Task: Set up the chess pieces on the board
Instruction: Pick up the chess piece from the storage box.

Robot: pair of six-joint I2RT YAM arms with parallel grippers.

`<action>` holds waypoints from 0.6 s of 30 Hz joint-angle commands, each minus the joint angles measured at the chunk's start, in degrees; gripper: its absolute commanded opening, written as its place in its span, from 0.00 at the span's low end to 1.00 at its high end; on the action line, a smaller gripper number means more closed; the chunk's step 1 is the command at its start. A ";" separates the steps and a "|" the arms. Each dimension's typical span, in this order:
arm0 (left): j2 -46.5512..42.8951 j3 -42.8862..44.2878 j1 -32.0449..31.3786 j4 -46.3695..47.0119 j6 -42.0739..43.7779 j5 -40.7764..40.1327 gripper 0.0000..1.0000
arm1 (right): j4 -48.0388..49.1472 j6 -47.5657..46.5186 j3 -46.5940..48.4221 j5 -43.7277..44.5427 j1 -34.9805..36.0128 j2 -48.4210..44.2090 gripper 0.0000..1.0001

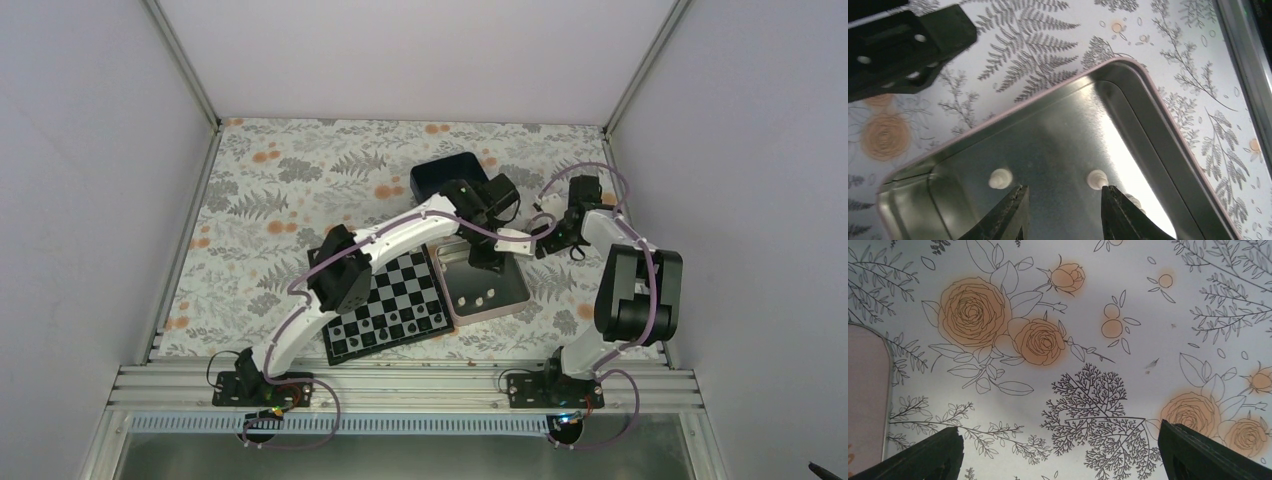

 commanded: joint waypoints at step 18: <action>4.25 -4.23 -2.26 -1.50 4.69 -2.49 0.36 | 0.28 -0.07 -0.42 -0.17 0.28 2.39 1.00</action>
